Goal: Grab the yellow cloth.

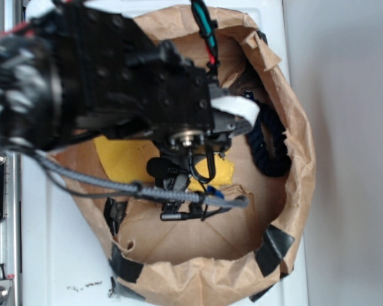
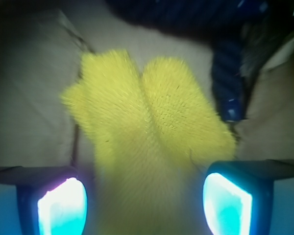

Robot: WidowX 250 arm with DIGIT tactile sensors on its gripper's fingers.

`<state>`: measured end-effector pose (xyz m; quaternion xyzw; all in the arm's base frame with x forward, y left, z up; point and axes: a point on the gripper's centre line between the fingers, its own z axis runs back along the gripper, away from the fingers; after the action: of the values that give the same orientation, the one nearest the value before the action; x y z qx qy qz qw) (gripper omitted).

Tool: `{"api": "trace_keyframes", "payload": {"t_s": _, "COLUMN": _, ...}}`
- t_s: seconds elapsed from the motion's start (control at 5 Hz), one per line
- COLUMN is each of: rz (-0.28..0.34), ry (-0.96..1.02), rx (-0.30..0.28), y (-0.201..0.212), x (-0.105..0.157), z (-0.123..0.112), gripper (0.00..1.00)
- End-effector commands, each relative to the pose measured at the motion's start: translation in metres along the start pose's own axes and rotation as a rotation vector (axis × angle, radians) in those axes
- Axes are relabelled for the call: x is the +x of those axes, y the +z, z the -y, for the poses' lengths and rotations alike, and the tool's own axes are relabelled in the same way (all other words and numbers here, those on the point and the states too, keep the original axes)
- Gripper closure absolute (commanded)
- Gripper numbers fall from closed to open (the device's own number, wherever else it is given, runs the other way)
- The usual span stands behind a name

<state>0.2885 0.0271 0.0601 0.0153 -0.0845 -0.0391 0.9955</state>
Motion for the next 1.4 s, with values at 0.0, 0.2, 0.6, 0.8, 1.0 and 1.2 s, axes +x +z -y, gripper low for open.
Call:
{"api": "trace_keyframes", "payload": {"t_s": 0.0, "rz": -0.013, "ry": -0.011, "rx": 0.028, "y": -0.021, "x": -0.006, "z": -0.011, "gripper": 0.0}}
{"api": "trace_keyframes", "payload": {"t_s": 0.2, "rz": -0.031, "ry": 0.01, "rx": 0.034, "y": -0.028, "x": -0.002, "z": -0.011, "gripper": 0.0}}
{"api": "trace_keyframes", "payload": {"t_s": 0.6, "rz": -0.02, "ry": 0.02, "rx": 0.03, "y": -0.019, "x": 0.0, "z": -0.009, "gripper": 1.0}}
{"api": "trace_keyframes", "payload": {"t_s": 0.8, "rz": -0.019, "ry": 0.02, "rx": 0.028, "y": -0.017, "x": 0.001, "z": -0.011, "gripper": 1.0}}
{"api": "trace_keyframes", "payload": {"t_s": 1.0, "rz": -0.02, "ry": 0.022, "rx": 0.029, "y": -0.016, "x": 0.002, "z": -0.012, "gripper": 1.0}}
{"api": "trace_keyframes", "payload": {"t_s": 1.2, "rz": -0.015, "ry": 0.022, "rx": 0.033, "y": -0.015, "x": 0.003, "z": -0.012, "gripper": 1.0}}
